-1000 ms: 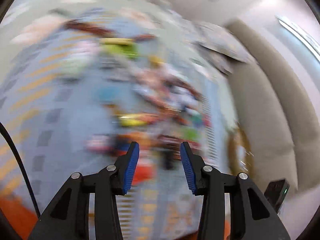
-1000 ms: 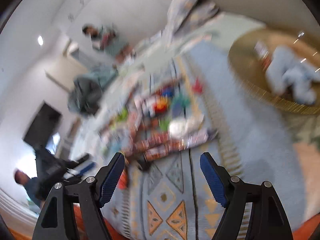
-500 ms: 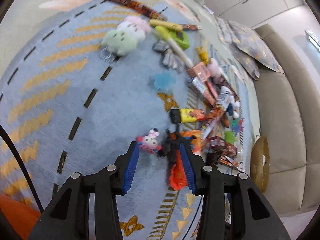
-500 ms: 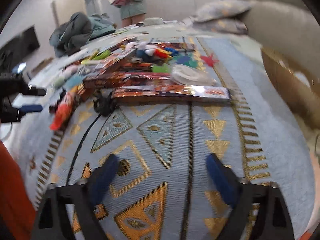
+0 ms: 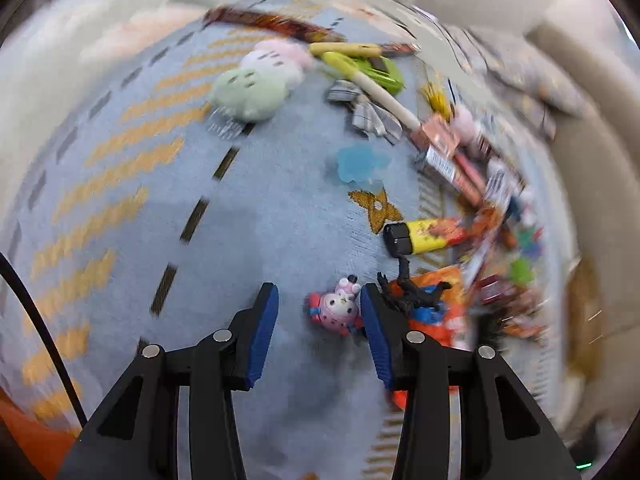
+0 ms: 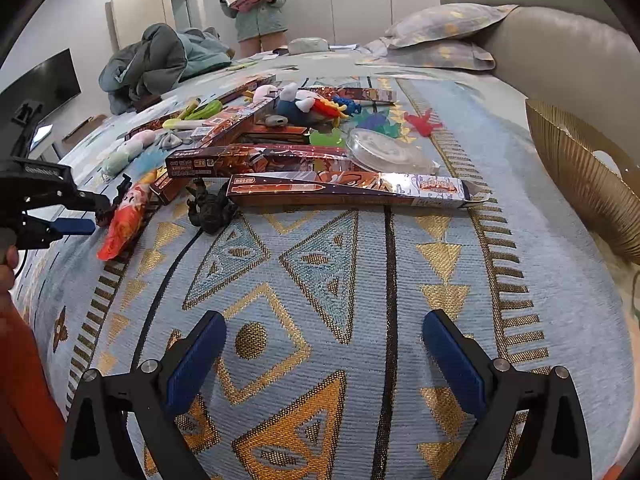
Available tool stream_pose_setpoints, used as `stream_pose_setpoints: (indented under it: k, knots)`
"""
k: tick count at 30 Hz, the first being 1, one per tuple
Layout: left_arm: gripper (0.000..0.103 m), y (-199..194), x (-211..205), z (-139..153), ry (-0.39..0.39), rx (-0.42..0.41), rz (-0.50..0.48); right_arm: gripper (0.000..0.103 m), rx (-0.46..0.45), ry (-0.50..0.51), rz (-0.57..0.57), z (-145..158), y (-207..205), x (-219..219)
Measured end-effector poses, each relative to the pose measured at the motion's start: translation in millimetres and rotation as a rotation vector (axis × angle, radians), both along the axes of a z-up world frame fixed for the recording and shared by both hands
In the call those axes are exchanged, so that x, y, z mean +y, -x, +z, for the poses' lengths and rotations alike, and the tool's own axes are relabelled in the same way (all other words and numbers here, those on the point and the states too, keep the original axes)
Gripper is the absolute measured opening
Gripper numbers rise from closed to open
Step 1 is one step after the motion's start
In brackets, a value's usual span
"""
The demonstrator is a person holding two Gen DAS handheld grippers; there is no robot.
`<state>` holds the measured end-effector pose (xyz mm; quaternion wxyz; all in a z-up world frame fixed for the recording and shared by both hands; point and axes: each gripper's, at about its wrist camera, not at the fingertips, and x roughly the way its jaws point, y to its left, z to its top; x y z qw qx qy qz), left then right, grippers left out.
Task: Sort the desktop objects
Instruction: 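Grasp the small pink plush figure with the left gripper while the right grasps the red snack bag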
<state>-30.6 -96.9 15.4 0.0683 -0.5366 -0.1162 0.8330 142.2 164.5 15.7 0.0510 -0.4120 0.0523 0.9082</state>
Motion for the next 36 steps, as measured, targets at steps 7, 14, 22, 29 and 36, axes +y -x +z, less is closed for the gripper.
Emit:
stream_pose_setpoints:
  k: [7, 14, 22, 29, 36]
  knots:
    - [0.02, -12, 18, 10, 0.132, 0.086, -0.053, 0.099, -0.034, 0.002, -0.013, 4, -2, -3]
    - [0.02, -22, -28, 53, -0.057, 0.186, 0.08, 0.098, -0.018, 0.051, 0.084, 57, 20, -48]
    - [0.02, -24, -45, 76, -0.095, 0.281, 0.115, 0.065, -0.212, 0.249, 0.118, 31, 96, -106]
    - [0.02, -27, -45, 83, -0.154, 0.294, 0.084, 0.034, -0.263, 0.211, 0.105, 21, 131, -128]
    - [0.02, -34, -35, 94, -0.12, 0.358, 0.027, 0.02, -0.226, 0.23, 0.16, 35, 99, -124]
